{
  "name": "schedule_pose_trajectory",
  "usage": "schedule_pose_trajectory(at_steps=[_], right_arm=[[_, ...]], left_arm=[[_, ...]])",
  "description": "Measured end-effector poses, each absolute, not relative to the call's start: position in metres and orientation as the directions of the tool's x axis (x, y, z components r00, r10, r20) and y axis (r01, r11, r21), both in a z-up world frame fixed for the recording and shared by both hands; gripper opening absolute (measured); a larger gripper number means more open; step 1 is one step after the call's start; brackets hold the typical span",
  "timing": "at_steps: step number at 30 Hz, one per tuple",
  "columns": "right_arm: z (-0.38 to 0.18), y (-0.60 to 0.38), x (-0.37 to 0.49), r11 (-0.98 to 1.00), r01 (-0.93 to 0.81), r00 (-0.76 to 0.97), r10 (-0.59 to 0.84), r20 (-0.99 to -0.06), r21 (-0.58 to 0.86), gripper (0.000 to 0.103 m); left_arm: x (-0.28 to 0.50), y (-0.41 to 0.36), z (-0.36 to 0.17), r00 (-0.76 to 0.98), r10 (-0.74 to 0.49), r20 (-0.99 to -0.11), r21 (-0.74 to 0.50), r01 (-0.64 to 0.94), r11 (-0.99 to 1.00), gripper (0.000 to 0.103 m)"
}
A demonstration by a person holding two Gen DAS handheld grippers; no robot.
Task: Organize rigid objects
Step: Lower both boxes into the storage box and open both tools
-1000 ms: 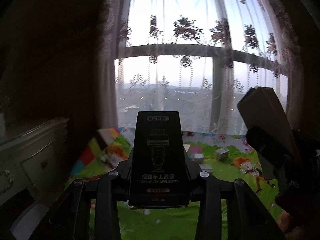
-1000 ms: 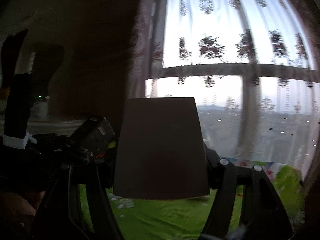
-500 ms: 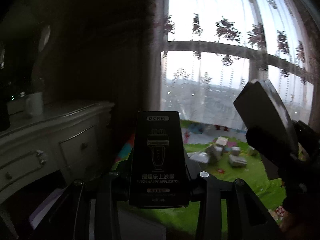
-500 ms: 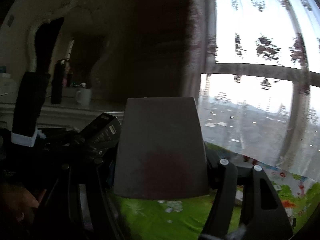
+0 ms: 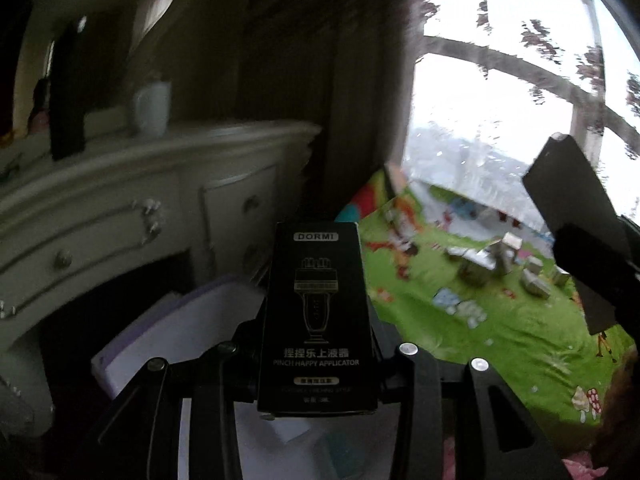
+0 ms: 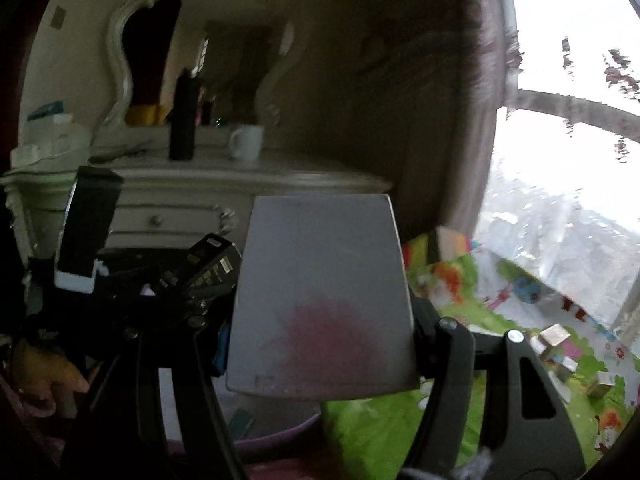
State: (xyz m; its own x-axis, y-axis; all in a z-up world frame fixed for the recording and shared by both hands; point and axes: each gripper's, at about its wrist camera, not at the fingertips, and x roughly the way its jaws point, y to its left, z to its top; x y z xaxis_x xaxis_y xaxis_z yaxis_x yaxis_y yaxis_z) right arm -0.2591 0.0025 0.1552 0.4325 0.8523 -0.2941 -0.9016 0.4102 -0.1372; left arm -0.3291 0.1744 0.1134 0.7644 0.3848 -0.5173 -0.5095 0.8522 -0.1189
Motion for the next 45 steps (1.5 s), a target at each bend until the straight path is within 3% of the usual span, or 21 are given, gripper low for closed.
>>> schedule_pose_trajectory(at_steps=[6, 18, 28, 29, 32, 35, 40, 45], right_arm=[[0.136, 0.036, -0.264, 0.315, -0.939, 0.345, 0.83, -0.438, -0.141, 0.069], [0.067, 0.09, -0.284, 0.12, -0.982, 0.188, 0.709, -0.68, -0.146, 0.069], [0.027, 0.102, -0.311, 0.007, -0.985, 0.135, 0.648, -0.749, -0.172, 0.069], [0.024, 0.102, -0.312, 0.004, -0.985, 0.136, 0.644, -0.753, -0.175, 0.07], [0.019, 0.104, -0.309, 0.004, -0.987, 0.128, 0.629, -0.767, -0.162, 0.075], [0.024, 0.099, -0.3, 0.039, -0.991, 0.125, 0.645, -0.754, -0.131, 0.083], [0.041, 0.076, -0.277, 0.142, -0.987, 0.148, 0.683, -0.715, -0.068, 0.086], [0.052, 0.035, -0.227, 0.33, -0.938, 0.313, 0.66, -0.683, -0.11, 0.09]], left_arm=[[-0.33, 0.204, 0.091, 0.7, 0.371, -0.61, -0.147, -0.56, 0.815, 0.04], [-0.336, 0.23, 0.039, 0.55, 0.366, -0.751, -0.074, -0.621, 0.78, 0.041], [-0.343, 0.252, 0.01, 0.446, 0.377, -0.812, -0.045, -0.691, 0.721, 0.041], [-0.344, 0.254, 0.009, 0.44, 0.378, -0.815, -0.047, -0.699, 0.713, 0.045], [-0.341, 0.26, 0.008, 0.392, 0.402, -0.828, -0.023, -0.739, 0.674, 0.089], [-0.342, 0.259, 0.013, 0.374, 0.441, -0.816, 0.006, -0.758, 0.652, 0.091], [-0.334, 0.252, 0.016, 0.367, 0.441, -0.819, 0.024, -0.747, 0.665, 0.091], [-0.309, 0.228, 0.023, 0.404, 0.407, -0.819, 0.023, -0.686, 0.727, 0.091]])
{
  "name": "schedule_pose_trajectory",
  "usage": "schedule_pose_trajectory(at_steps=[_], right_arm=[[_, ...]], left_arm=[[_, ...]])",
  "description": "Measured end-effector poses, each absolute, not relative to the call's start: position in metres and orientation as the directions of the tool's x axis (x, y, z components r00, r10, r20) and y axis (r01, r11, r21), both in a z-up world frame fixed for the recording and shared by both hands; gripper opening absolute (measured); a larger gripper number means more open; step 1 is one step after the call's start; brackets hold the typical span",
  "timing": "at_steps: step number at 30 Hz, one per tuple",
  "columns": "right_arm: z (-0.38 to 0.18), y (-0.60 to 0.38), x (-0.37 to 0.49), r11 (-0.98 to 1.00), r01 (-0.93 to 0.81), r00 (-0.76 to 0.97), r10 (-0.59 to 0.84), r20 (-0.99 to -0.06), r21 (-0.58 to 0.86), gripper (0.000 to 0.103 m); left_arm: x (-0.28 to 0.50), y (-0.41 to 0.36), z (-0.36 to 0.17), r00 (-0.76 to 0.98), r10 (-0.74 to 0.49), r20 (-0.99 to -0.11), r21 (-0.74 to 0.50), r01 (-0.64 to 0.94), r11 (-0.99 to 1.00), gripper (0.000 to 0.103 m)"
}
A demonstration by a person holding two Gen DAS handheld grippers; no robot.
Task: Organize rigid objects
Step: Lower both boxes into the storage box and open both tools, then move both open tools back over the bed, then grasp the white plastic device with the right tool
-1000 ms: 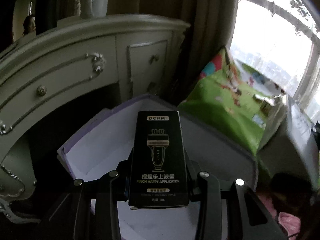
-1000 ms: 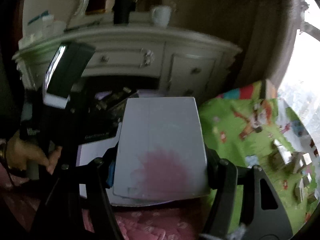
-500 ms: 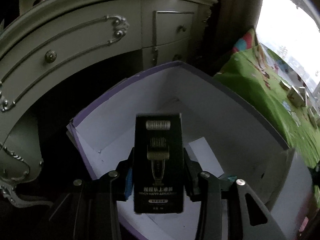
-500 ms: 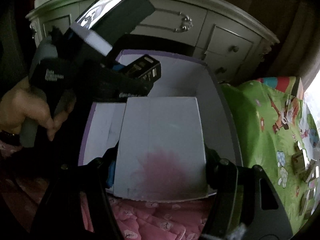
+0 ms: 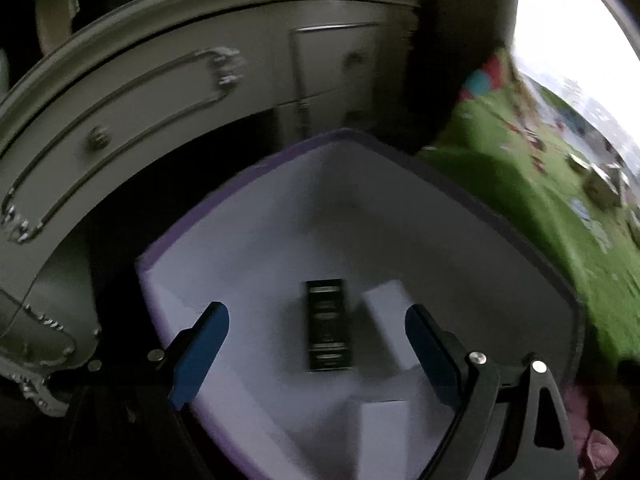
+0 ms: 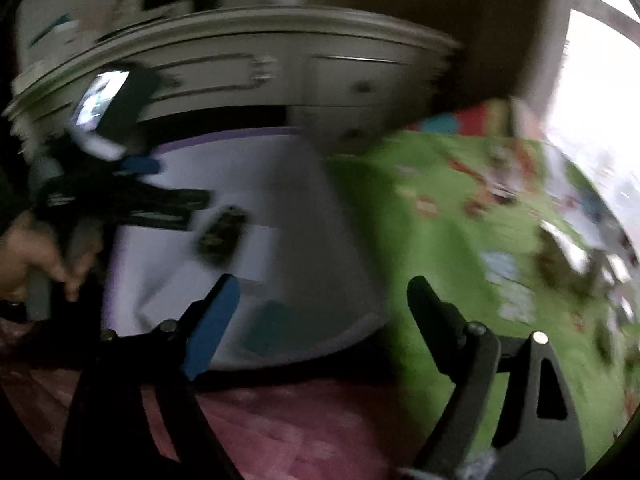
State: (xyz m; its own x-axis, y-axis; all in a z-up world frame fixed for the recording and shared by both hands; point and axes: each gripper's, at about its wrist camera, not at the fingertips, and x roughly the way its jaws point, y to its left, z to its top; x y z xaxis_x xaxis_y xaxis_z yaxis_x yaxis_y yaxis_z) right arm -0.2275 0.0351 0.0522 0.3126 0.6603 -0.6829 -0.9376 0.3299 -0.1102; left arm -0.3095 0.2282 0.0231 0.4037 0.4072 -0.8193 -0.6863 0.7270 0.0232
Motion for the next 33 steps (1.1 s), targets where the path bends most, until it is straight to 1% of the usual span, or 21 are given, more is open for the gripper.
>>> schedule_pose_trajectory(at_steps=[2, 5, 6, 9, 11, 12, 14, 15, 16, 18, 20, 23, 27, 29, 33], right_arm=[[0.05, 0.015, -0.204, 0.414, -0.902, 0.379, 0.626, -0.682, -0.121, 0.094], [0.037, -0.028, -0.156, 0.567, -0.819, 0.449, 0.54, -0.712, -0.087, 0.094], [0.03, -0.045, -0.138, 0.627, -0.777, 0.463, 0.505, -0.728, -0.059, 0.094], [0.012, -0.1, -0.09, 0.765, -0.642, 0.455, 0.431, -0.779, 0.048, 0.094], [0.004, -0.126, -0.065, 0.83, -0.552, 0.465, 0.388, -0.796, 0.081, 0.094], [0.001, -0.143, -0.05, 0.856, -0.508, 0.477, 0.37, -0.797, 0.093, 0.094], [-0.004, -0.162, -0.027, 0.873, -0.478, 0.488, 0.353, -0.798, 0.095, 0.094], [-0.007, -0.173, -0.016, 0.882, -0.464, 0.492, 0.334, -0.804, 0.082, 0.094], [-0.01, -0.178, -0.005, 0.888, -0.456, 0.493, 0.313, -0.812, 0.065, 0.094], [-0.016, -0.19, 0.025, 0.877, -0.479, 0.51, 0.295, -0.808, 0.018, 0.097], [-0.019, -0.195, 0.05, 0.851, -0.525, 0.504, 0.338, -0.795, 0.029, 0.103], [-0.021, -0.195, 0.094, 0.8, -0.599, 0.475, 0.383, -0.792, 0.028, 0.103], [-0.019, -0.178, 0.144, 0.685, -0.728, 0.403, 0.454, -0.795, 0.023, 0.103], [-0.019, -0.168, 0.158, 0.633, -0.774, 0.364, 0.48, -0.799, 0.028, 0.103], [-0.017, -0.155, 0.162, 0.594, -0.804, 0.321, 0.485, -0.813, 0.037, 0.103]], left_arm=[[-0.292, 0.212, 0.028, 0.444, 0.364, -0.819, 0.003, -0.632, 0.775, 0.091], [-0.255, 0.174, 0.033, 0.501, 0.289, -0.816, -0.007, -0.508, 0.862, 0.091], [-0.243, 0.16, 0.034, 0.517, 0.262, -0.815, -0.01, -0.464, 0.886, 0.091], [-0.19, 0.113, 0.031, 0.547, 0.117, -0.829, -0.058, -0.291, 0.955, 0.091], [-0.159, 0.088, 0.026, 0.557, 0.053, -0.829, -0.077, -0.208, 0.975, 0.091], [-0.145, 0.074, 0.024, 0.56, 0.04, -0.828, -0.072, -0.178, 0.981, 0.091], [-0.113, 0.054, 0.015, 0.551, 0.034, -0.834, -0.049, -0.135, 0.99, 0.091], [-0.093, 0.042, 0.009, 0.534, 0.055, -0.844, -0.02, -0.134, 0.991, 0.098], [-0.083, 0.034, 0.007, 0.536, 0.079, -0.841, 0.005, -0.138, 0.99, 0.1], [-0.061, 0.025, 0.007, 0.547, 0.048, -0.836, -0.024, -0.124, 0.992, 0.103], [-0.047, 0.024, 0.004, 0.558, 0.069, -0.827, -0.007, -0.133, 0.991, 0.103], [-0.039, 0.024, 0.001, 0.599, 0.1, -0.794, -0.015, -0.183, 0.983, 0.103], [-0.032, 0.024, 0.001, 0.59, 0.103, -0.801, -0.015, -0.192, 0.981, 0.103], [-0.029, 0.024, 0.002, 0.589, 0.099, -0.802, -0.016, -0.187, 0.982, 0.103], [-0.028, 0.025, 0.002, 0.596, 0.099, -0.797, -0.016, -0.184, 0.983, 0.103]])
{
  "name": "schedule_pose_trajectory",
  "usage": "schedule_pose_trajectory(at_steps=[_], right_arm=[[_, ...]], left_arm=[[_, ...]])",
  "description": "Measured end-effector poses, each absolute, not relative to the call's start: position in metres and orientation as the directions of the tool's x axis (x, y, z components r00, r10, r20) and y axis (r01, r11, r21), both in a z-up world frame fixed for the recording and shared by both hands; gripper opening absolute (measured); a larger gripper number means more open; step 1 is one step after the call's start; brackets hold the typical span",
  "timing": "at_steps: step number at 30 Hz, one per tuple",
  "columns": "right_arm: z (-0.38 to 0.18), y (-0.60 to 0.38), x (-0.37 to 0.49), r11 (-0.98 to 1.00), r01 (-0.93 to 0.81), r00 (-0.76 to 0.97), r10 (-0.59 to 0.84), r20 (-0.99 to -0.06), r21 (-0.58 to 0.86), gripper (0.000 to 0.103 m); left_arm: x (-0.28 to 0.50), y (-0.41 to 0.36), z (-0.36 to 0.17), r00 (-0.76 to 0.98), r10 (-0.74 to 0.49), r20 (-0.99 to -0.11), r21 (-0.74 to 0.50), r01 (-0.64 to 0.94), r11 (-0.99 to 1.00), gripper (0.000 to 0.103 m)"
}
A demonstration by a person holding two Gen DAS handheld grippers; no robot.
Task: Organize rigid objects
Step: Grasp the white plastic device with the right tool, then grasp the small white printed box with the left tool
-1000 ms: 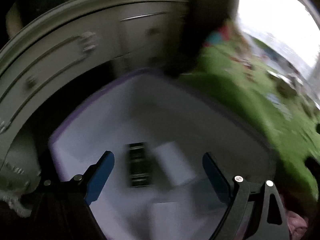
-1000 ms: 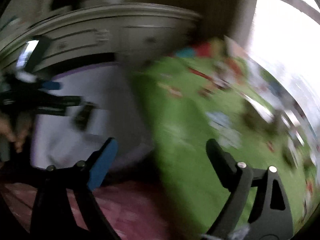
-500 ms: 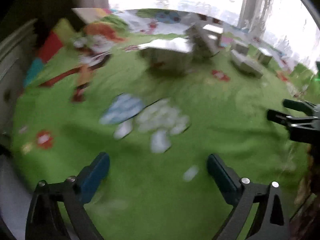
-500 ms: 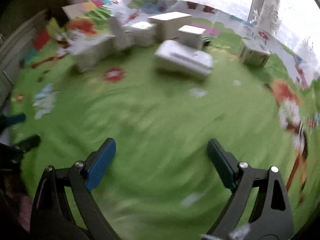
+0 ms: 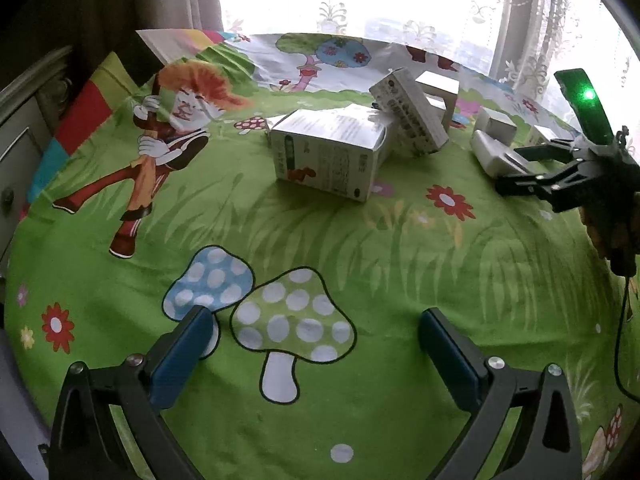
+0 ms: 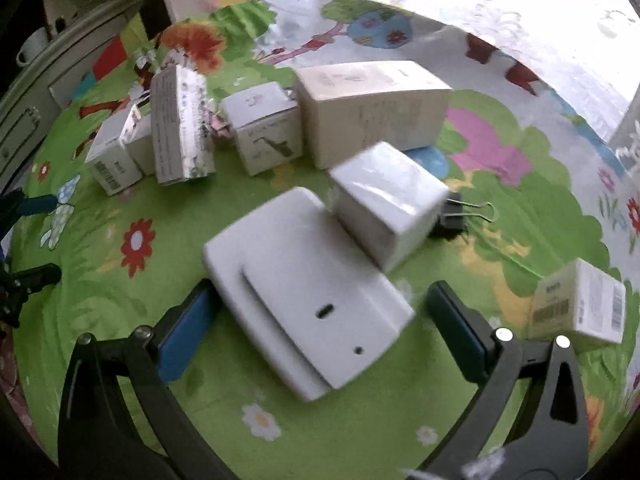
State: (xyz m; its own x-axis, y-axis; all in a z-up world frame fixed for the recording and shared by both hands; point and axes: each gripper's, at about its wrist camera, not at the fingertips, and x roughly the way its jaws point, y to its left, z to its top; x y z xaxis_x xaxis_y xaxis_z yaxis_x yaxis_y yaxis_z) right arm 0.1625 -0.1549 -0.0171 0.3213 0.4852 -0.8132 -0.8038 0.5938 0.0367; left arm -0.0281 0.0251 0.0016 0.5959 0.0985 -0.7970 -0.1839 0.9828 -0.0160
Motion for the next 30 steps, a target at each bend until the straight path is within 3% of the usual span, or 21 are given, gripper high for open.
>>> schedule_pose_trajectory(at_steps=[5, 10, 16, 19, 26, 30], right_arm=[[-0.01, -0.16, 0.115, 0.482, -0.861, 0.206, 0.62, -0.757, 0.16, 0.098], [-0.013, -0.131, 0.104, 0.514, -0.858, 0.311, 0.536, -0.785, 0.012, 0.098], [-0.012, -0.112, 0.145, 0.607, -0.794, 0.347, 0.489, -0.8, 0.026, 0.098], [-0.007, -0.116, 0.134, 0.618, -0.785, 0.364, 0.499, -0.787, 0.028, 0.067], [-0.009, -0.183, 0.055, 0.724, -0.69, 0.449, 0.45, -0.772, 0.02, 0.067], [-0.011, -0.202, 0.022, 0.756, -0.654, 0.487, 0.436, -0.756, 0.015, 0.067]], left_arm=[[-0.027, 0.024, 0.001, 0.599, 0.104, -0.794, -0.017, -0.193, 0.981, 0.103], [-0.028, 0.024, 0.001, 0.599, 0.104, -0.794, -0.017, -0.193, 0.981, 0.103], [-0.028, 0.024, 0.001, 0.6, 0.103, -0.794, -0.017, -0.191, 0.981, 0.103], [-0.028, 0.024, 0.0, 0.6, 0.1, -0.794, -0.019, -0.189, 0.982, 0.103], [-0.008, 0.029, 0.004, 0.52, 0.095, -0.849, -0.031, -0.228, 0.973, 0.103], [0.03, 0.05, 0.011, 0.503, 0.043, -0.863, -0.169, -0.369, 0.914, 0.103]])
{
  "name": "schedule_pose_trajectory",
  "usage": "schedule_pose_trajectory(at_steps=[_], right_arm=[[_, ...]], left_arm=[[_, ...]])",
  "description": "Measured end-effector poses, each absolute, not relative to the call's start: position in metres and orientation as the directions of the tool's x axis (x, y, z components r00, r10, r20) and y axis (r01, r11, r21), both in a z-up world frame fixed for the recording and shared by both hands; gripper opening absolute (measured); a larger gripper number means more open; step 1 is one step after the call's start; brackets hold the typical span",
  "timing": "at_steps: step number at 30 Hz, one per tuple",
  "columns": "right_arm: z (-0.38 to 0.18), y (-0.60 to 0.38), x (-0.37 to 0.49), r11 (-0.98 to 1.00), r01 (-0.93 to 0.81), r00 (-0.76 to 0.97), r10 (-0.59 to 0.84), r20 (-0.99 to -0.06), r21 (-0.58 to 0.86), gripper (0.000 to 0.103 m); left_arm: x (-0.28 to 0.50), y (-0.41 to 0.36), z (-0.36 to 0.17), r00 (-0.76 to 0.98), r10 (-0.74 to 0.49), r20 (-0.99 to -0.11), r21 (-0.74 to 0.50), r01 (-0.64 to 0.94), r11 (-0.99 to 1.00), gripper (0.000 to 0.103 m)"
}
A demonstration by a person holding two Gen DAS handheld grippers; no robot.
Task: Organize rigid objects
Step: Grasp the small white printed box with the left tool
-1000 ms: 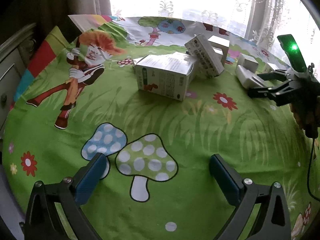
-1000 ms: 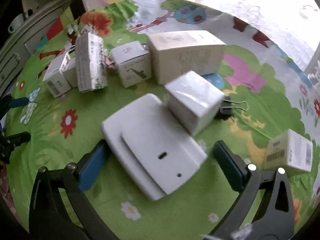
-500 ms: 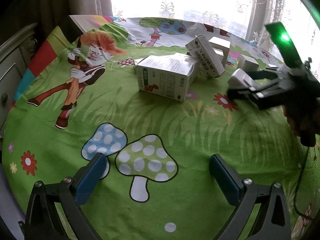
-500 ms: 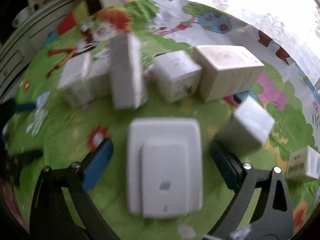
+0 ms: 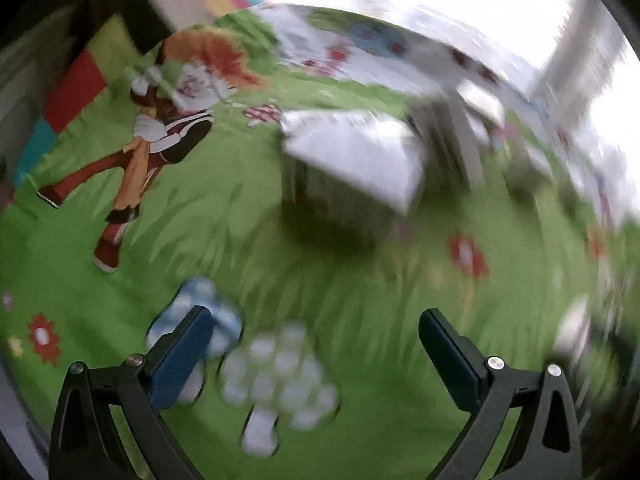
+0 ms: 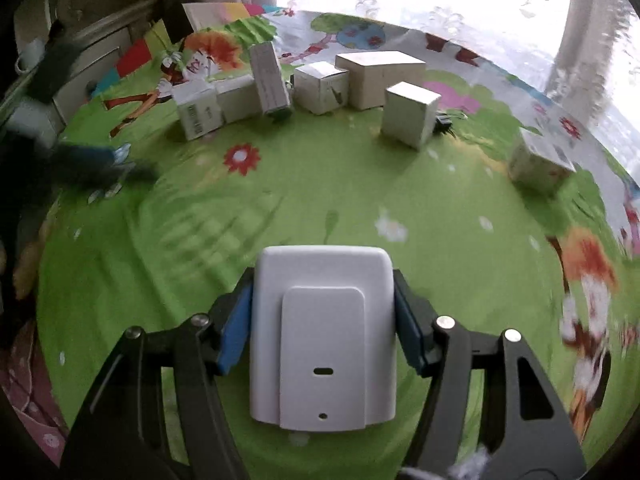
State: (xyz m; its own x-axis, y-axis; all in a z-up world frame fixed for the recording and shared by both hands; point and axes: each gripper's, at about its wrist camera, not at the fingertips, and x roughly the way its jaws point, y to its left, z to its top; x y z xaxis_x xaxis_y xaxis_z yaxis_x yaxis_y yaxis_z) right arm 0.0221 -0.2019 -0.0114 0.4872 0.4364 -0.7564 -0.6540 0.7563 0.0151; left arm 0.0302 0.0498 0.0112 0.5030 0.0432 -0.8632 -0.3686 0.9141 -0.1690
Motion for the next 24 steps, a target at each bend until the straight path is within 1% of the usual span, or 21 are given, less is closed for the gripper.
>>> schedule_pose_trajectory(at_steps=[1, 3, 7, 9, 15, 16, 18, 21, 24], right_arm=[[-0.012, -0.201, 0.021, 0.76, -0.65, 0.491, 0.432, -0.757, 0.013, 0.067], [-0.011, -0.2, 0.021, 0.77, -0.638, 0.496, 0.424, -0.757, 0.013, 0.067], [-0.012, -0.196, 0.024, 0.771, -0.636, 0.493, 0.431, -0.756, 0.025, 0.067], [-0.012, -0.196, 0.023, 0.771, -0.636, 0.493, 0.431, -0.756, 0.025, 0.067], [-0.013, -0.196, 0.023, 0.772, -0.635, 0.49, 0.433, -0.757, 0.03, 0.067], [-0.013, -0.196, 0.023, 0.771, -0.636, 0.489, 0.433, -0.757, 0.031, 0.068], [-0.013, -0.196, 0.023, 0.771, -0.636, 0.488, 0.433, -0.758, 0.031, 0.068], [-0.013, -0.196, 0.024, 0.771, -0.636, 0.486, 0.435, -0.758, 0.034, 0.068], [-0.013, -0.195, 0.023, 0.771, -0.636, 0.487, 0.434, -0.758, 0.033, 0.068]], left_arm=[[0.038, 0.056, 0.012, 0.511, 0.026, -0.859, -0.217, -0.41, 0.886, 0.103], [0.057, 0.065, 0.014, 0.521, 0.021, -0.853, -0.272, -0.479, 0.834, 0.103], [0.082, 0.076, 0.013, 0.519, 0.075, -0.852, -0.273, -0.561, 0.781, 0.103], [0.084, 0.08, 0.012, 0.518, 0.094, -0.85, -0.259, -0.566, 0.783, 0.103], [0.056, 0.09, 0.005, 0.462, 0.192, -0.866, -0.113, -0.554, 0.825, 0.103], [0.05, 0.095, 0.006, 0.458, 0.198, -0.867, -0.106, -0.558, 0.823, 0.103], [0.043, 0.102, 0.008, 0.465, 0.186, -0.865, -0.127, -0.563, 0.816, 0.103], [0.038, 0.108, 0.014, 0.508, 0.117, -0.853, -0.218, -0.552, 0.805, 0.103], [0.039, 0.115, 0.025, 0.552, 0.115, -0.826, -0.285, -0.584, 0.76, 0.103]])
